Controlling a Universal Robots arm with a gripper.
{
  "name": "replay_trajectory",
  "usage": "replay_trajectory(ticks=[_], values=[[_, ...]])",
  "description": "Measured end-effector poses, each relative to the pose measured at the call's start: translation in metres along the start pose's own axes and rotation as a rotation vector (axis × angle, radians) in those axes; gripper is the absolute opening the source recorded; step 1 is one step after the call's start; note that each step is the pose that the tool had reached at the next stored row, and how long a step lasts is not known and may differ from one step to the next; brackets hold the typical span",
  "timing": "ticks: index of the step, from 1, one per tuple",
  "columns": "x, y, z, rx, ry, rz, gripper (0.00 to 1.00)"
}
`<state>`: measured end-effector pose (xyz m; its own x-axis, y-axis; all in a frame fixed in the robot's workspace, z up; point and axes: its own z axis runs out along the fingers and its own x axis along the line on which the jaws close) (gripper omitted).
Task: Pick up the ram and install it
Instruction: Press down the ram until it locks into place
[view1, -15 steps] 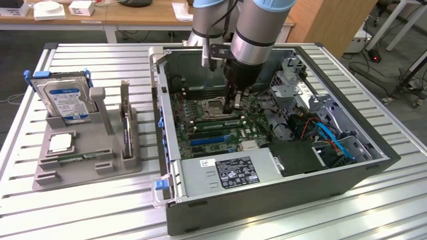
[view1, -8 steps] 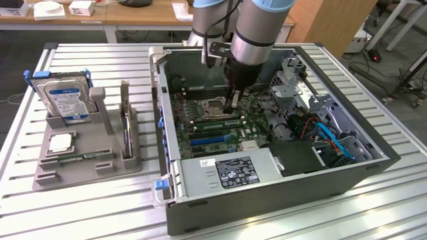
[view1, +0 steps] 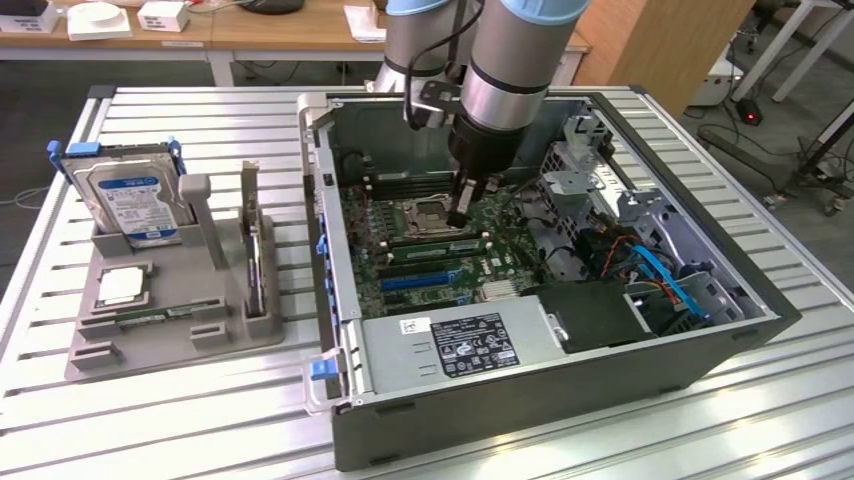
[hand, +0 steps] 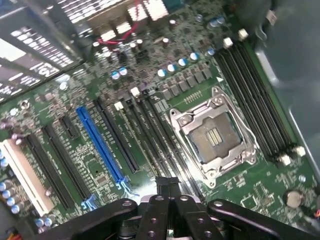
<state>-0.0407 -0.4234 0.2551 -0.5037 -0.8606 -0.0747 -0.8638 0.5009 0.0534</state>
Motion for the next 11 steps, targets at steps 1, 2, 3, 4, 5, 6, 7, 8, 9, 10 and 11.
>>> replay_trajectory(ticks=[1,2,3,4,5,6,7,8,9,10,11], values=[[0.0000,0.0000,0.0000,0.0012,-0.0008,0.015,0.09],[0.0000,0.0000,0.0000,0.0023,-0.0017,0.031,0.09],[0.0000,0.0000,0.0000,0.0034,-0.0025,0.046,0.09],[0.0000,0.0000,0.0000,0.0045,-0.0033,0.061,0.09],[0.0000,0.0000,0.0001,0.0058,-0.0042,0.077,0.09],[0.0000,0.0000,0.0001,0.0070,-0.0050,0.092,0.09],[0.0000,0.0000,0.0001,0.0081,-0.0058,0.107,0.09],[0.0000,0.0000,0.0001,0.0092,-0.0066,0.122,0.09],[0.0001,0.0000,0.0001,0.0103,-0.0073,0.137,0.09],[0.0001,0.0001,0.0001,0.0114,-0.0082,0.152,0.09],[0.0001,0.0001,0.0002,0.0125,-0.0090,0.167,0.09]])
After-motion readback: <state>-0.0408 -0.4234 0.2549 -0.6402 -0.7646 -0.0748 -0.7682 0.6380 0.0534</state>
